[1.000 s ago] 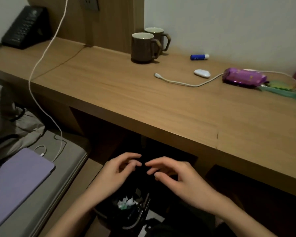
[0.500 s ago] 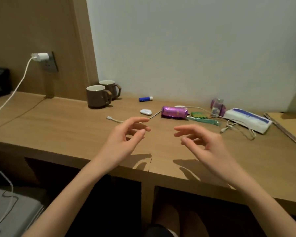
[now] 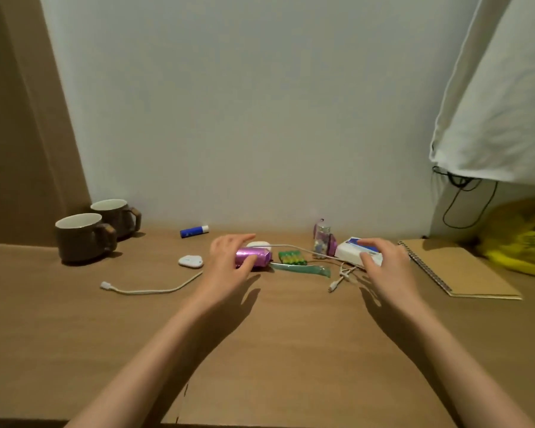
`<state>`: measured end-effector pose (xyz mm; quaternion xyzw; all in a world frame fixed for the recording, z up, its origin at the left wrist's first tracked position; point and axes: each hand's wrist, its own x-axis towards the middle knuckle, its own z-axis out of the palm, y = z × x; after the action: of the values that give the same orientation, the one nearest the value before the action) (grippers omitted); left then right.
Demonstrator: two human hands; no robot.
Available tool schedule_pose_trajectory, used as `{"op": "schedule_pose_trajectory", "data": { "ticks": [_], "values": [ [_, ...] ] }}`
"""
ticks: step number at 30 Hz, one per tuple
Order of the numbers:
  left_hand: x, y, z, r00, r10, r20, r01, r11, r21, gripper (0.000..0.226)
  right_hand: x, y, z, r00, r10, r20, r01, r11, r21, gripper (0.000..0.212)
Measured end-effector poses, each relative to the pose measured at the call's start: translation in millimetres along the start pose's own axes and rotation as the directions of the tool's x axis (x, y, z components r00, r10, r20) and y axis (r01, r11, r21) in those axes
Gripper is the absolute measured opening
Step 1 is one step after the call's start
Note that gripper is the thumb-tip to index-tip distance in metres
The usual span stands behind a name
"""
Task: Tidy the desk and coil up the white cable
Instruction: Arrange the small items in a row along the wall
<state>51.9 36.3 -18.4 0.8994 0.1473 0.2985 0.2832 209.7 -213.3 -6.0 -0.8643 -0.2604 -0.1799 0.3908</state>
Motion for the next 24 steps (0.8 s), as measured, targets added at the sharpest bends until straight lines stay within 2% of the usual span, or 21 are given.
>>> {"op": "schedule_pose_trajectory", "data": {
  "ticks": [2,6,10,14,20,24],
  "values": [
    [11,-13,18,0.997,0.062,-0.044,-0.049,0.968,0.248,0.046,14,16,3,0.998,0.056,0.014,-0.055,0.996,-0.072,0.027],
    [30,-16,33,0.992,0.027,-0.125,0.007,0.964,0.266,0.048,40,42,13,0.978,0.159,0.133,-0.124,0.963,-0.241,0.031],
    [41,-24,43,0.996,0.042,-0.085,-0.003,0.912,0.411,0.058,58,52,18,0.945,0.238,0.225,-0.131,0.904,-0.406,0.039],
    [37,-32,45,0.999,0.017,-0.043,0.004,0.897,0.443,0.075,70,58,21,0.948,0.227,0.223,-0.127,0.912,-0.389,0.037],
    [36,-35,42,0.999,0.032,0.014,-0.035,0.906,0.422,0.085,75,66,26,0.935,0.267,0.233,-0.188,0.932,-0.31,0.029],
    [35,-37,40,0.997,0.066,0.031,-0.073,0.907,0.414,0.084,77,62,23,0.969,0.209,0.131,-0.166,0.946,-0.28,0.023]
  ]
}}
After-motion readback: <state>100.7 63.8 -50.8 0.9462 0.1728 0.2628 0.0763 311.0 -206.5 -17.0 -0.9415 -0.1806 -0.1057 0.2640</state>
